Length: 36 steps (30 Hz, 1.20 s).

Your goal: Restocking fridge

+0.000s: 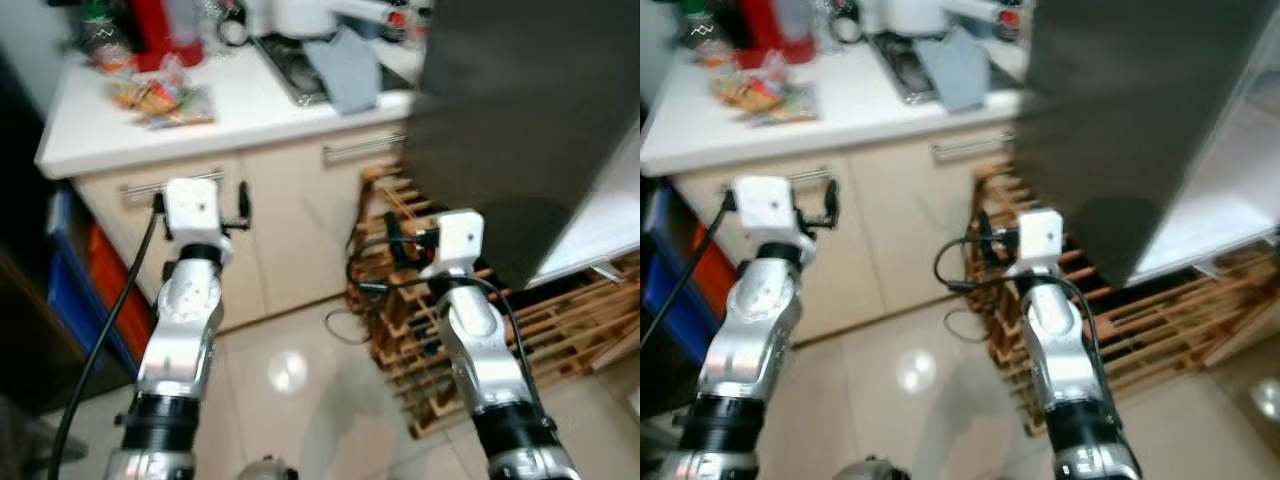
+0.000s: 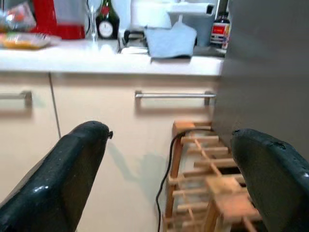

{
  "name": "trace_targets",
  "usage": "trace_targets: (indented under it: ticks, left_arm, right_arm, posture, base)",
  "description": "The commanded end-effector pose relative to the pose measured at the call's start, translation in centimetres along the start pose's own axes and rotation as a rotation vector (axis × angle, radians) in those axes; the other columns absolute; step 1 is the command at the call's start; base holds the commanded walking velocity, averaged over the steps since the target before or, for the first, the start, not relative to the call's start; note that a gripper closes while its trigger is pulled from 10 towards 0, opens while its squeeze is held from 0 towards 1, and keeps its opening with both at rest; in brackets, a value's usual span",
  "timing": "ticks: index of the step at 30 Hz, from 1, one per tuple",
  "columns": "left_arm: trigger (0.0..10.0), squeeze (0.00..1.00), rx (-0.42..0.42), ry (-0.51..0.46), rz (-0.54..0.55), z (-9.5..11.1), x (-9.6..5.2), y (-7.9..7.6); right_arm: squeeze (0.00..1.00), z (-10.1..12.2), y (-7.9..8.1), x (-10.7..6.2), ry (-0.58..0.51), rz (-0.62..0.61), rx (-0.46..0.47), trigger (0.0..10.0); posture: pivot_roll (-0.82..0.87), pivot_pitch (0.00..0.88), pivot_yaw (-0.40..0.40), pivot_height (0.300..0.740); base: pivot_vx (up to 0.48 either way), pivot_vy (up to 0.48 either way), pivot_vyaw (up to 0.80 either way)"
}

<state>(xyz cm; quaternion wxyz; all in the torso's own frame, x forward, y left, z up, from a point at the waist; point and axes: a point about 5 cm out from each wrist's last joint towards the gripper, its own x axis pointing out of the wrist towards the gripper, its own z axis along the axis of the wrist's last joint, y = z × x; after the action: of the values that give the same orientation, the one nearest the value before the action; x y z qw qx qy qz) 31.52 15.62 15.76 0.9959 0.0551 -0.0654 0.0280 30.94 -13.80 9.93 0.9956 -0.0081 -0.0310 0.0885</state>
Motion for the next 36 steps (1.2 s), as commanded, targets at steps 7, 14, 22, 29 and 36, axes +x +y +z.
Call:
trace_targets:
  ticks: [7, 14, 22, 29, 36]
  left_arm:
    - [10.0, 0.00, 0.032, 0.011, 0.017, -0.4, -0.8, 0.1]
    - [10.0, 0.00, 0.034, -0.024, 0.003, 0.5, -0.6, -0.5]
    - [10.0, 0.00, -0.019, -0.016, -0.104, 1.0, 0.0, -1.9]
    - [10.0, 0.00, 0.012, -0.069, -0.103, 2.2, 1.7, -2.5]
    - [10.0, 0.00, 0.065, -0.102, -0.139, 2.5, 1.7, -2.5]
  right_arm:
    - [0.15, 0.9, 0.8, 1.5, -0.008, 0.019, 0.035, 10.0]
    - [0.18, 1.1, 1.9, 2.2, -0.013, 0.064, 0.066, 10.0]
    - [0.14, 1.6, 1.7, 2.4, -0.029, 0.043, 0.073, 10.0]
    - [0.13, 1.6, 1.2, 2.3, -0.035, 0.048, 0.047, 10.0]
    - [0.14, 2.1, 1.4, 3.1, -0.045, 0.063, 0.031, 10.0]
  posture:
    - [0.07, 0.000, -0.050, 0.740]
    - [0.10, 0.000, -0.057, 0.740]
    - [0.04, 0.000, -0.058, 0.740]
    - [0.04, 0.000, -0.075, 0.740]
    - [0.05, 0.000, -0.081, 0.740]
  base:
    - [0.000, 0.000, 0.65]
    - [0.000, 0.000, 0.63]
    - [0.173, 0.000, 0.45]
    - [0.480, 0.000, 0.00]
    - [0.480, 0.000, 0.42]
